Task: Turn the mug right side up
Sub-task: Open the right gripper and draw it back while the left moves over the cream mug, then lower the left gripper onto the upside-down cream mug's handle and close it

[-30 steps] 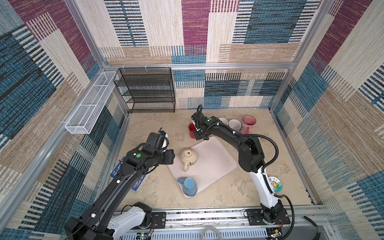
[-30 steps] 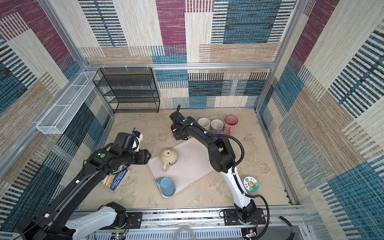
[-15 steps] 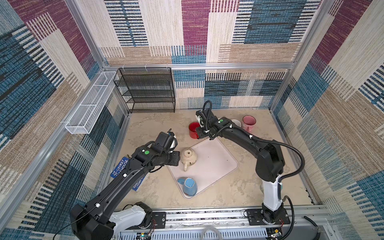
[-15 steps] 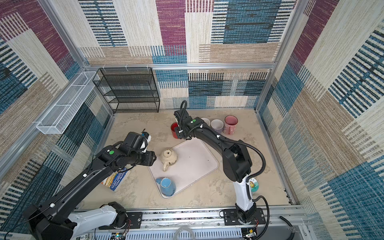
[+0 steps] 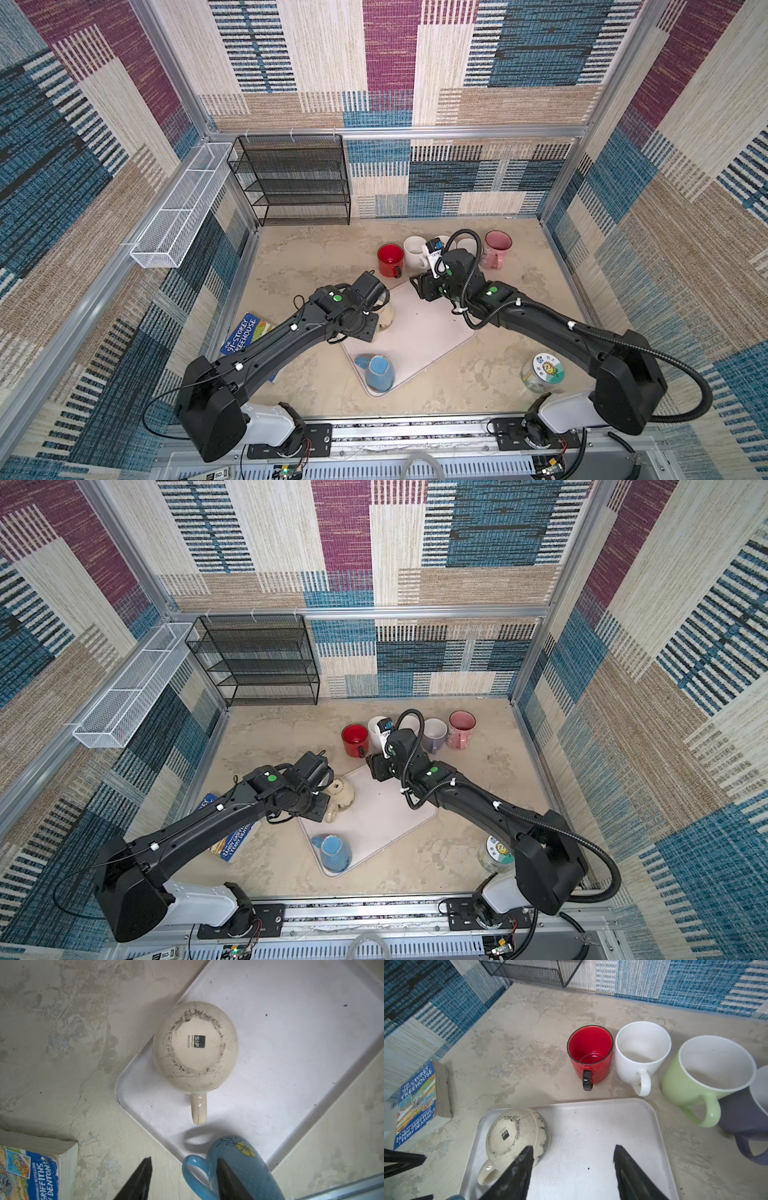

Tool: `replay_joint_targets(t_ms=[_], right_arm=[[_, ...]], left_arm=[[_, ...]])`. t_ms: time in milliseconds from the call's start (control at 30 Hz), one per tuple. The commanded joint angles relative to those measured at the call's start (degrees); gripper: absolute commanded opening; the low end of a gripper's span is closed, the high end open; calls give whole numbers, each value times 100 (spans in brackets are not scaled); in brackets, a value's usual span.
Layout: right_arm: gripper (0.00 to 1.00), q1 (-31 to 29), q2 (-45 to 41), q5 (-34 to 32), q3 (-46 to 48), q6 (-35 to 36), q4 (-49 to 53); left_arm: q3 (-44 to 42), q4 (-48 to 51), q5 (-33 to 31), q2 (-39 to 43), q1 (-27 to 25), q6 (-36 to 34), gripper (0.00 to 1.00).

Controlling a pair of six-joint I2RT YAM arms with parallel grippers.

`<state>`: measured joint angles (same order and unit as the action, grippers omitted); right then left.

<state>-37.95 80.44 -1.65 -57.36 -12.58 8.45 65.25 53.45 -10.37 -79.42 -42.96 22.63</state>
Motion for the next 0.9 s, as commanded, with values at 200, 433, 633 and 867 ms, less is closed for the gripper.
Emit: replay_joint_targets(t_ms=[200,433,633,867], right_arm=[[66,33,-480,-144,867,-557,-1070],[66,95,-641,-188,1212,-657,-1243],[66,141,-739,-180,1345,-639,-1286],[66,174,-741,-212,1411,-591,-1346]], left_arm=[[206,-125,-147,-534,-228,258,54],[211,-361,85,-1040,-257,347,54],[322,-380,-34,-1420,-247,382,50],[401,-371,-153,-1692,-196,476,38]])
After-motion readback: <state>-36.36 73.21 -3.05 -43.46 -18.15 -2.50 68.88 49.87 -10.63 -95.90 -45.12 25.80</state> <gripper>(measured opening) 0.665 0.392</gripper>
